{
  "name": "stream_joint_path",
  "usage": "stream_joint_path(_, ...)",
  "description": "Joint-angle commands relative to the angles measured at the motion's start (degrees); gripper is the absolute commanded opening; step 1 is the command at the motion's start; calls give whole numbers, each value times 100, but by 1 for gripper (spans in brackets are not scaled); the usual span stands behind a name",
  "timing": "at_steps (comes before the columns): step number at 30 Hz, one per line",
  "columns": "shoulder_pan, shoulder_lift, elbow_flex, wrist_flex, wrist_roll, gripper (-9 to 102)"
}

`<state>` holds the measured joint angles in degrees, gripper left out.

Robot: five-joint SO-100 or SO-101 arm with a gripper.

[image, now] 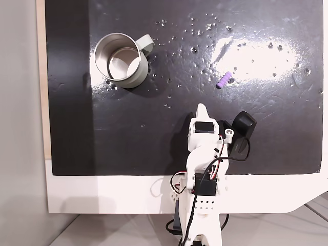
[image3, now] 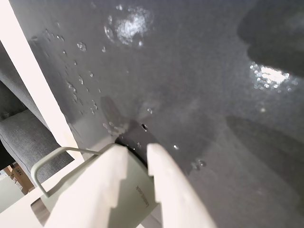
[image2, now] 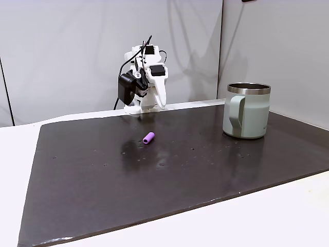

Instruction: Grasp a pengrip and put it in the cup.

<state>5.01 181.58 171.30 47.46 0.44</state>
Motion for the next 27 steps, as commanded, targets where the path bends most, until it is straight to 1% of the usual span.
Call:
stream_joint_path(1,-62,53,-35,-141,-132,0)
stream_joint_path(12,26,53,-79,-62,-211,0)
stream_joint_path(17,545,44,-738,299,-492,0)
stream_joint_path(23,1450,44,-1767,694,-1274,0)
stream_joint_path(27,1951,44,-2215,589,-1881,0)
